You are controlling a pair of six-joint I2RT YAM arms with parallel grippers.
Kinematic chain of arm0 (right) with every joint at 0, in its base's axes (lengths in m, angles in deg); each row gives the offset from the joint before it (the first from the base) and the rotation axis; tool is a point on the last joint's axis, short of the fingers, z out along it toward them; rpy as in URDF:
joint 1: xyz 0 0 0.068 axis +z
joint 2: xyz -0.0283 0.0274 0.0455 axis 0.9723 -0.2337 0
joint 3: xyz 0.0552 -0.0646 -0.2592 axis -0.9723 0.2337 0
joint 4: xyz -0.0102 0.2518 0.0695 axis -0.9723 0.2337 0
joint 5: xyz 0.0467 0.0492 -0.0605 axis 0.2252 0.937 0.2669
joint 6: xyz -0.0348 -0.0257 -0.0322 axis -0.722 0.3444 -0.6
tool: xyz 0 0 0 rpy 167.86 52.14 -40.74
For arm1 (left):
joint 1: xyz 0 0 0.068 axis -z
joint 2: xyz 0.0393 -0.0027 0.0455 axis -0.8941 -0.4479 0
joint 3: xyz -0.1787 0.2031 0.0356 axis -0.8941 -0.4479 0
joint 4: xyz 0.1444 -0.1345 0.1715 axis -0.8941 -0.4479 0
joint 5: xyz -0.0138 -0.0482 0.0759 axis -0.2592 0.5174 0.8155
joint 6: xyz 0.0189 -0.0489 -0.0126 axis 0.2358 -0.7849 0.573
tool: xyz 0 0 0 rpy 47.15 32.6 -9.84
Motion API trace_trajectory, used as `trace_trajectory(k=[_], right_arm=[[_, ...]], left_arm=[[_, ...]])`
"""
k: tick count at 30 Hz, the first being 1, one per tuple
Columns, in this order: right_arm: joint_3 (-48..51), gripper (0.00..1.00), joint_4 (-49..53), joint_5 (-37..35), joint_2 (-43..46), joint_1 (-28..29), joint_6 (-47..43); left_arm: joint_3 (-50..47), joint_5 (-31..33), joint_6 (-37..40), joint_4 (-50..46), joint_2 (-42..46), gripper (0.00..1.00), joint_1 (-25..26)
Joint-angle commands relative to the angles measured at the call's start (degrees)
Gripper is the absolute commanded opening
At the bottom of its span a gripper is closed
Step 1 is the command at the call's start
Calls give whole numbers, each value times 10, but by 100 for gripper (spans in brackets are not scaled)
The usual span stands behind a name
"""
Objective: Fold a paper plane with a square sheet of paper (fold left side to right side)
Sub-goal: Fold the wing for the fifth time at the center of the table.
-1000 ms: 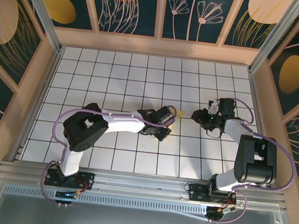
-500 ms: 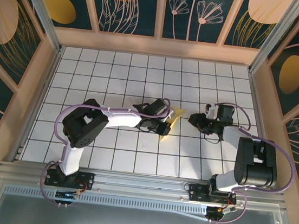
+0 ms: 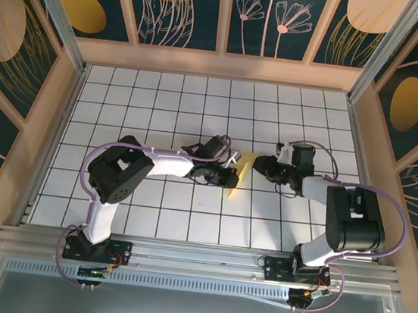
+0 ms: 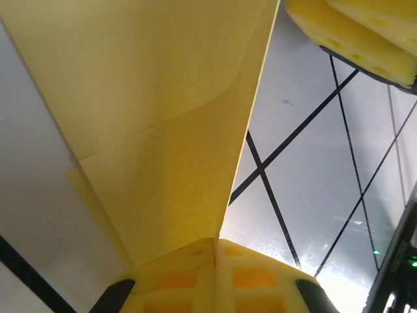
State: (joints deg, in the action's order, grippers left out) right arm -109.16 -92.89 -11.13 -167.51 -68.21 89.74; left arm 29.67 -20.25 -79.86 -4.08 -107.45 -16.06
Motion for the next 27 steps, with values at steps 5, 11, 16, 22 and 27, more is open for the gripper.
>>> trace_trajectory(k=[5,11,16,22,27], right_arm=[[8,34,-42,-12,-18,10,19],[6,32,-55,-19,-32,16,32],[2,32,-63,-26,-42,19,41],[-6,32,-68,-36,-58,27,45],[-14,33,-72,-42,-68,31,47]], left_arm=[[-31,-59,-62,83,-6,0,-14],[-41,-74,-81,107,-7,0,-18],[-49,-83,-98,125,-13,0,-22],[-56,-98,-121,157,-15,0,-23],[-59,-107,-130,168,-21,0,-25]])
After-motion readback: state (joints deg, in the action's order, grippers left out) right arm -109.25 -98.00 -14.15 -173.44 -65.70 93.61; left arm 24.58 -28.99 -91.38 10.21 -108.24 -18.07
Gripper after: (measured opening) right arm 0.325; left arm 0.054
